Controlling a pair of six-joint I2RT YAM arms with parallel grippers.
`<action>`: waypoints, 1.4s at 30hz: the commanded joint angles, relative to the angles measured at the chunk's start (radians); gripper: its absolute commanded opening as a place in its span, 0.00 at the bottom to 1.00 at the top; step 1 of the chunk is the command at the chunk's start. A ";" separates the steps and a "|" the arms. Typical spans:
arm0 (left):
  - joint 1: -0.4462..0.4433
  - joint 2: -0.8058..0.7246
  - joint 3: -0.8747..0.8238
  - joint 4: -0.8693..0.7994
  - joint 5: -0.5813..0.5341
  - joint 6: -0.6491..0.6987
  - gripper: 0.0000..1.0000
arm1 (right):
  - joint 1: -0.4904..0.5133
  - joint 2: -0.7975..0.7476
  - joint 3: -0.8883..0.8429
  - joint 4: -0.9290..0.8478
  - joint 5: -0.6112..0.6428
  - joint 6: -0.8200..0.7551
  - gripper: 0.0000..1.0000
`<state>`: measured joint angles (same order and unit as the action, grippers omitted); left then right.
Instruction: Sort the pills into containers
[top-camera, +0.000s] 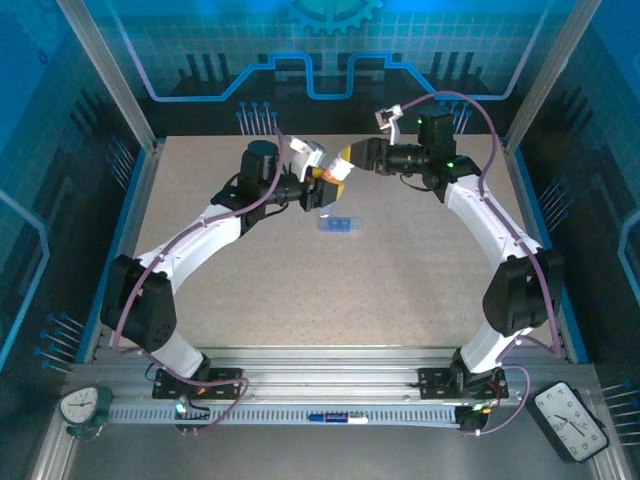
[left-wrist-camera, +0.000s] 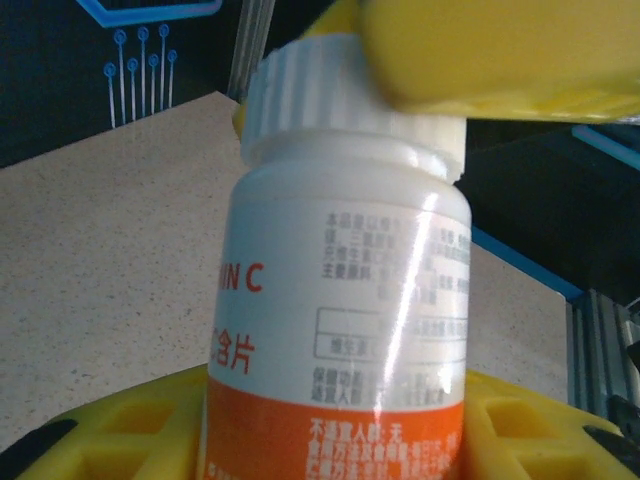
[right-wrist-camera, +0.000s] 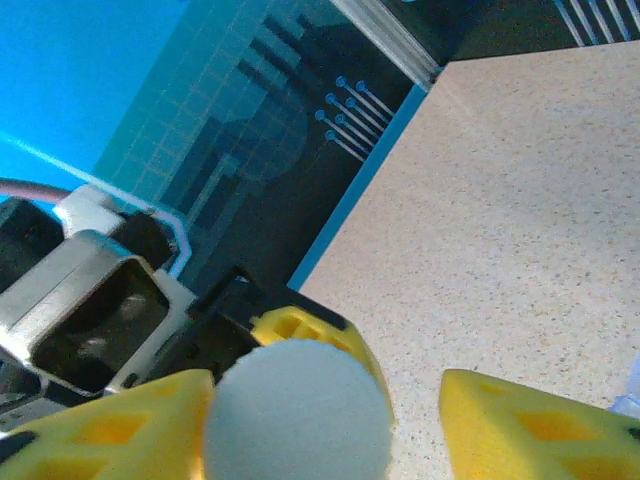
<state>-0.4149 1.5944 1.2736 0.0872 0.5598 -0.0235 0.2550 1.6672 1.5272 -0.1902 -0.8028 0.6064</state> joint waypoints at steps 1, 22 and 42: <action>0.010 -0.016 0.043 -0.013 -0.054 0.077 0.00 | -0.026 -0.031 -0.012 0.013 0.071 0.061 0.81; -0.031 0.003 0.023 -0.075 -0.236 0.287 0.00 | 0.046 0.072 0.131 -0.126 0.172 0.299 0.82; -0.017 0.006 0.022 -0.034 -0.172 0.199 0.00 | 0.054 0.051 0.075 -0.073 0.110 0.141 0.37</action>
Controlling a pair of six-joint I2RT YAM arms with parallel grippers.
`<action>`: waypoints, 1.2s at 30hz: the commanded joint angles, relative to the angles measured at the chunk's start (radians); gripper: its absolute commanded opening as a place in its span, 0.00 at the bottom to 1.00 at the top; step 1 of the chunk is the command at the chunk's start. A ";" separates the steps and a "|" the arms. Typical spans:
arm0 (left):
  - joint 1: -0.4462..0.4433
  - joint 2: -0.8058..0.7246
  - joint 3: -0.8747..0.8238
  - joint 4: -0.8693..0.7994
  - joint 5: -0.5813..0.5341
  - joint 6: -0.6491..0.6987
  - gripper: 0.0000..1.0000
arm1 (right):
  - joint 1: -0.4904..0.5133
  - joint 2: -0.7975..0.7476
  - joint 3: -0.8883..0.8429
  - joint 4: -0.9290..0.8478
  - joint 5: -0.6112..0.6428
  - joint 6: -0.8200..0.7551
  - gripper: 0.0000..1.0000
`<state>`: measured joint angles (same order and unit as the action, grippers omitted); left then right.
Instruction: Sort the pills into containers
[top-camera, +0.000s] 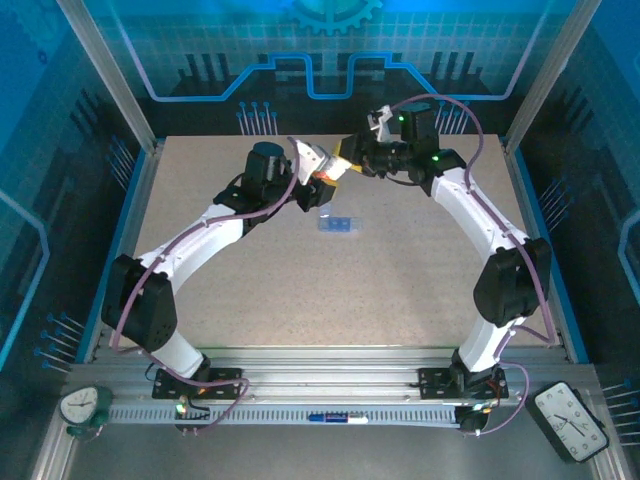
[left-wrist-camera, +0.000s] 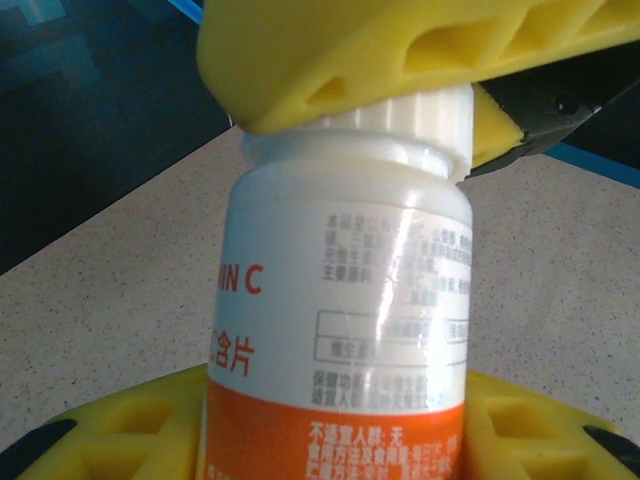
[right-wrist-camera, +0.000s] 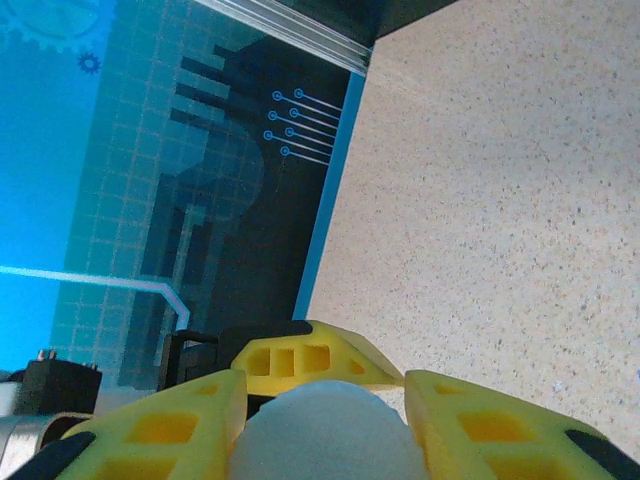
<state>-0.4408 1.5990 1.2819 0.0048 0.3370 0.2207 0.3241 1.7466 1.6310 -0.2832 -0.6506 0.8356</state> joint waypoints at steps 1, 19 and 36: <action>0.018 0.000 0.015 0.055 0.078 -0.068 0.00 | -0.026 -0.032 -0.041 0.043 -0.057 -0.113 0.37; 0.071 -0.003 0.033 0.073 0.199 -0.169 0.00 | -0.107 -0.077 -0.182 0.436 -0.166 0.102 0.83; 0.005 0.005 0.031 -0.027 0.020 0.030 0.00 | -0.038 -0.020 -0.025 0.060 -0.025 0.107 0.84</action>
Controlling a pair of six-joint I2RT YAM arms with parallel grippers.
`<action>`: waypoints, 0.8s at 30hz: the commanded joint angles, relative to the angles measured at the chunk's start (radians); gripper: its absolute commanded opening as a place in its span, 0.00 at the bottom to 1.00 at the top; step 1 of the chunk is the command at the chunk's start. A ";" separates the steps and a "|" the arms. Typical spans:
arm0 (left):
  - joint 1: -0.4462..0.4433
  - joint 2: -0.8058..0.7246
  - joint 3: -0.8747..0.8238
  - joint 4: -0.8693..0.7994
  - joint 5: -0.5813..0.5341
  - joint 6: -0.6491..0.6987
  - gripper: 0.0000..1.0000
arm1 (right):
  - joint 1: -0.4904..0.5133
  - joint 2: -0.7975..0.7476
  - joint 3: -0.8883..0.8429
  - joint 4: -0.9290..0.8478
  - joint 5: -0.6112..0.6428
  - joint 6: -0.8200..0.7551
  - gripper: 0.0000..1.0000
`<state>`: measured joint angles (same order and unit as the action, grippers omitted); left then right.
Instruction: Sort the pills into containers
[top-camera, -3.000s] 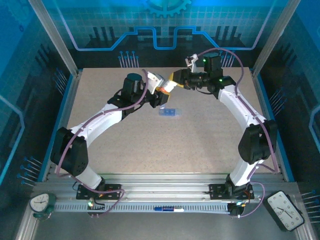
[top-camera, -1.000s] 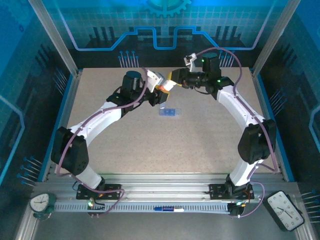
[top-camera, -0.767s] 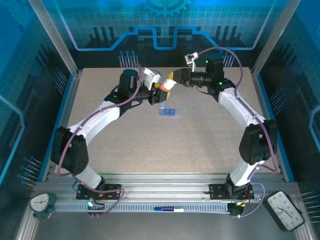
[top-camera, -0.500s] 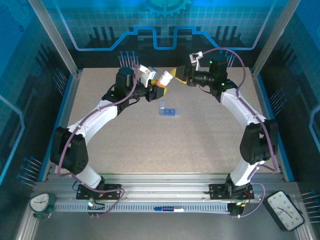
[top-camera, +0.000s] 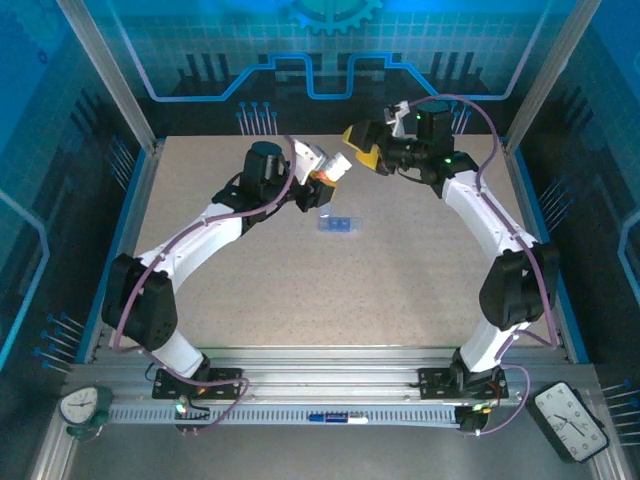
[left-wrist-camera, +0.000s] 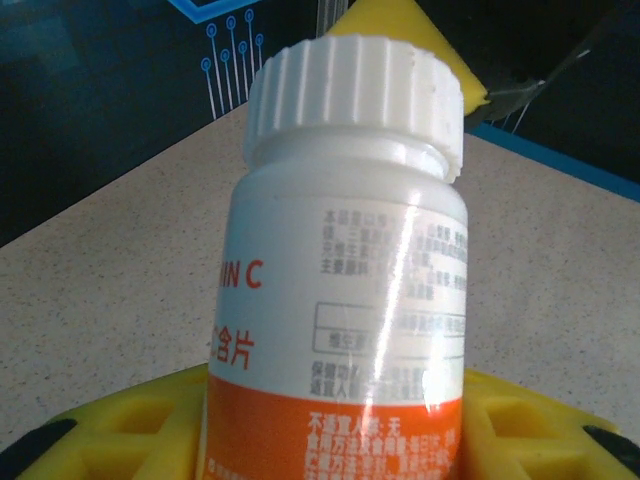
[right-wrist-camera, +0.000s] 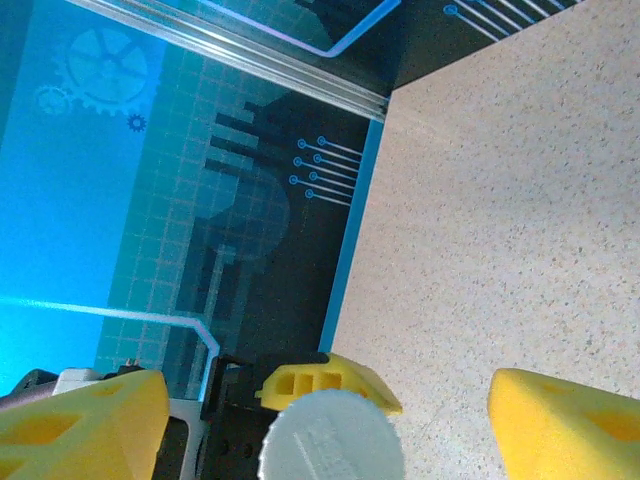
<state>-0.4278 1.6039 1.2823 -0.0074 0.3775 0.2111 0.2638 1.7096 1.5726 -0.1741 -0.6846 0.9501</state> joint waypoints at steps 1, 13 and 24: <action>-0.009 0.003 0.031 -0.015 -0.020 0.041 0.00 | 0.029 0.022 0.038 -0.055 0.005 -0.009 0.84; -0.018 0.007 0.033 -0.010 -0.034 0.040 0.00 | 0.059 0.027 0.037 -0.096 -0.012 -0.049 0.60; -0.018 0.007 0.047 -0.011 0.013 0.007 0.00 | 0.013 0.016 -0.014 -0.062 -0.067 -0.097 0.39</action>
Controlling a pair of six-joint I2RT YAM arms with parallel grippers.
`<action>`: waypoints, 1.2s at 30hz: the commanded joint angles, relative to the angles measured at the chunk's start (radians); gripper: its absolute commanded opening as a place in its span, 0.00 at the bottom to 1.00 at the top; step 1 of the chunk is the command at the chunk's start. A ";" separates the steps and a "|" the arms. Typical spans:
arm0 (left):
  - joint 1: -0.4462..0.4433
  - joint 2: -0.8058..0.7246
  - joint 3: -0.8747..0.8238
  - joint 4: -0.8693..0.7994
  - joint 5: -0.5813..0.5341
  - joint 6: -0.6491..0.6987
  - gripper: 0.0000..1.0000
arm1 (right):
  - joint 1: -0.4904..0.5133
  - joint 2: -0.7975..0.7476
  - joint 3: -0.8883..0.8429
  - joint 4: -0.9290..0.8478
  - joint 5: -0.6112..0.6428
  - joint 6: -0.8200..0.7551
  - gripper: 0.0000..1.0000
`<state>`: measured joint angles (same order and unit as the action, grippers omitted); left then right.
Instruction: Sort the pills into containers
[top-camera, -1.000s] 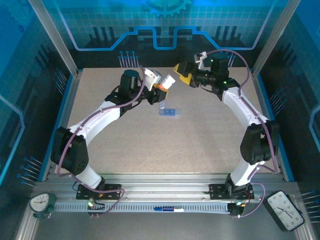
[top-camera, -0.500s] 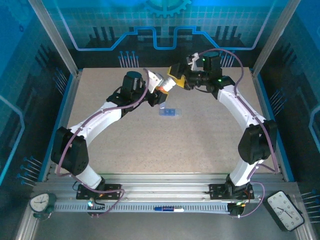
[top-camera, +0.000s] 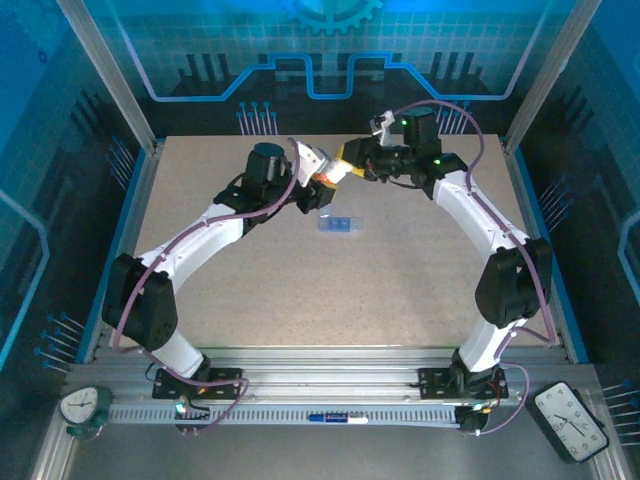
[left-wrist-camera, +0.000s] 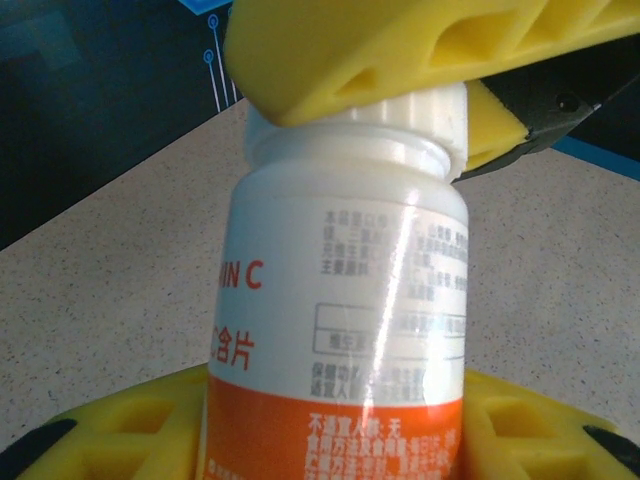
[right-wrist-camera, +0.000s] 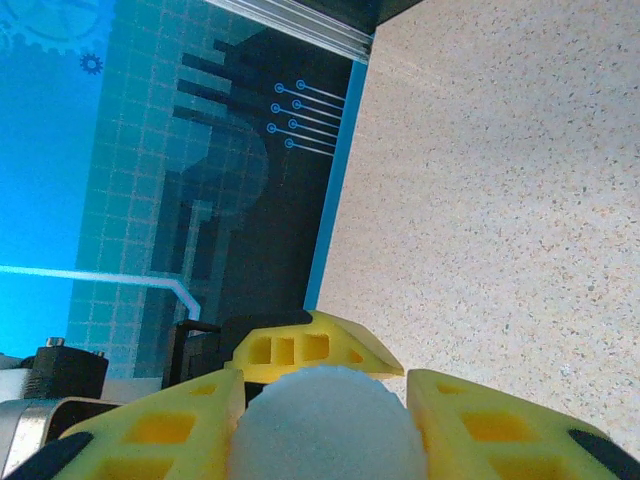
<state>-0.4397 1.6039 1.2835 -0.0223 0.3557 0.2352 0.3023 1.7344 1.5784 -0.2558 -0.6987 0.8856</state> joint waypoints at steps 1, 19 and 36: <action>-0.004 0.007 0.050 0.000 0.052 -0.023 0.00 | -0.035 -0.009 -0.026 0.040 -0.067 -0.040 0.39; 0.026 -0.002 0.045 0.077 0.246 -0.185 0.00 | -0.107 -0.070 -0.094 0.164 -0.200 -0.300 0.46; 0.024 -0.006 0.044 0.033 0.101 -0.048 0.00 | -0.086 -0.096 -0.046 0.072 -0.041 -0.006 0.84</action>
<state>-0.4210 1.6077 1.2953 0.0162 0.4873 0.1360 0.1932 1.6272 1.4620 -0.0917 -0.7944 0.8448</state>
